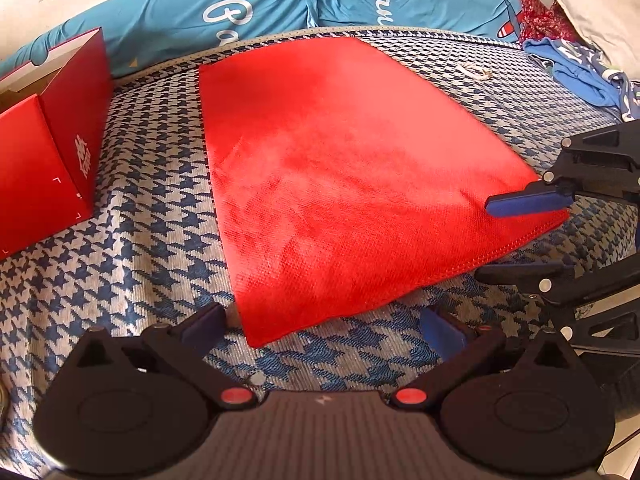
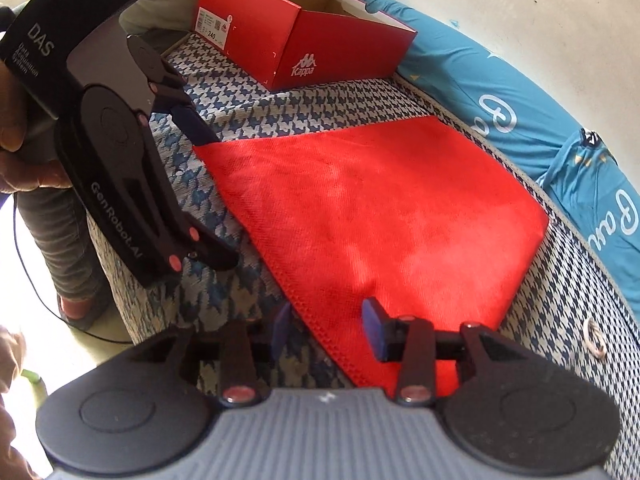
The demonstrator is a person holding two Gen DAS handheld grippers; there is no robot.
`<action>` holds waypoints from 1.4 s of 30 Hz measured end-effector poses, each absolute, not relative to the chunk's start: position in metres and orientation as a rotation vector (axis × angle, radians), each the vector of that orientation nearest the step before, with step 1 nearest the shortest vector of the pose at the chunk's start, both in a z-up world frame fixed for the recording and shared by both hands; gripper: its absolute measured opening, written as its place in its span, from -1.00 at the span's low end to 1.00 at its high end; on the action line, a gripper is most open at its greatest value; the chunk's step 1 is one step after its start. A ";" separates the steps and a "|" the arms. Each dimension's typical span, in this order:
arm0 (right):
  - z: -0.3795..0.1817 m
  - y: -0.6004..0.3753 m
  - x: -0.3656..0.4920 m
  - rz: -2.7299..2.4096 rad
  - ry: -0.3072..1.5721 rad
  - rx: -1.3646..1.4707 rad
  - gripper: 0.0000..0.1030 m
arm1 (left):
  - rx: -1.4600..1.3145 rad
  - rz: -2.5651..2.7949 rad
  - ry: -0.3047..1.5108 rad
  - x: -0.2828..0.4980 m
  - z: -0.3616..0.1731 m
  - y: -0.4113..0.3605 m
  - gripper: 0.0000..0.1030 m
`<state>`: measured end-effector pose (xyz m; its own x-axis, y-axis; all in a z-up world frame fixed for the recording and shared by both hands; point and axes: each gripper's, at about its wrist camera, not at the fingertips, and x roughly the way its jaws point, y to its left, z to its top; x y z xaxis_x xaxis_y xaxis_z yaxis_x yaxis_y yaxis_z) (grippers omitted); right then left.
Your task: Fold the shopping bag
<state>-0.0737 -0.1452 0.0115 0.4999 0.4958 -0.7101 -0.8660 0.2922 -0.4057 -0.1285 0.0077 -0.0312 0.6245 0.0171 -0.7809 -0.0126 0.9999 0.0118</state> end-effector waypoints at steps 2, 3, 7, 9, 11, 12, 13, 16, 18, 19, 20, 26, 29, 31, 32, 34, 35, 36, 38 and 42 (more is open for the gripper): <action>0.009 -0.144 -0.073 0.972 0.488 -0.884 -0.28 | 0.009 0.017 0.894 -0.129 -0.031 0.007 1.00; 0.008 -0.144 -0.073 0.977 0.479 -0.894 -0.30 | 0.011 0.017 0.893 -0.129 -0.032 0.007 1.00; 0.004 -0.139 -0.075 0.981 0.445 -0.924 -0.33 | 0.026 0.018 0.884 -0.130 -0.033 0.005 1.00; 0.004 -0.138 -0.073 0.991 0.462 -0.910 -0.42 | 0.038 0.016 0.878 -0.130 -0.033 0.004 1.00; 0.007 -0.137 -0.068 1.008 0.506 -0.871 -0.56 | 0.046 0.012 0.872 -0.131 -0.033 0.004 1.00; 0.009 -0.137 -0.065 1.012 0.532 -0.843 -0.58 | 0.054 0.011 0.869 -0.132 -0.033 0.003 1.00; 0.011 -0.138 -0.061 1.015 0.557 -0.815 -0.59 | 0.069 0.009 0.862 -0.133 -0.033 0.002 1.00; 0.016 -0.141 -0.052 1.025 0.616 -0.750 -0.62 | 0.136 0.003 0.841 -0.135 -0.032 -0.005 1.00; 0.019 -0.143 -0.046 1.038 0.651 -0.712 -0.62 | 0.217 -0.002 0.823 -0.138 -0.030 -0.012 1.00; 0.020 -0.144 -0.043 1.047 0.660 -0.705 -0.62 | 0.274 0.000 0.810 -0.140 -0.027 -0.017 1.00; 0.020 -0.145 -0.041 1.058 0.667 -0.704 -0.62 | 0.328 0.004 0.793 -0.143 -0.026 -0.022 0.97; 0.022 -0.146 -0.035 1.090 0.683 -0.707 -0.62 | 0.501 -0.010 0.751 -0.150 -0.022 -0.032 0.86; 0.023 -0.146 -0.032 1.103 0.696 -0.696 -0.63 | 0.520 -0.016 0.749 -0.147 -0.021 -0.032 0.77; 0.024 -0.146 -0.029 1.111 0.706 -0.685 -0.63 | 0.554 -0.042 0.745 -0.144 -0.020 -0.033 0.73; 0.024 -0.146 -0.027 1.115 0.712 -0.680 -0.62 | 0.567 -0.054 0.744 -0.144 -0.021 -0.033 0.72; 0.025 -0.146 -0.024 1.123 0.723 -0.670 -0.62 | 0.607 -0.091 0.743 -0.139 -0.023 -0.033 0.46; 0.026 -0.146 -0.023 1.127 0.728 -0.664 -0.63 | 0.622 -0.103 0.746 -0.136 -0.024 -0.033 0.41; 0.026 -0.146 -0.021 1.132 0.734 -0.659 -0.62 | 0.633 -0.120 0.753 -0.132 -0.025 -0.031 0.35; 0.027 -0.146 -0.018 1.140 0.744 -0.648 -0.62 | 0.647 -0.160 0.748 -0.132 -0.025 -0.030 0.26; 0.028 -0.146 -0.015 1.144 0.760 -0.628 -0.63 | 0.685 -0.233 0.748 -0.133 -0.026 -0.028 0.12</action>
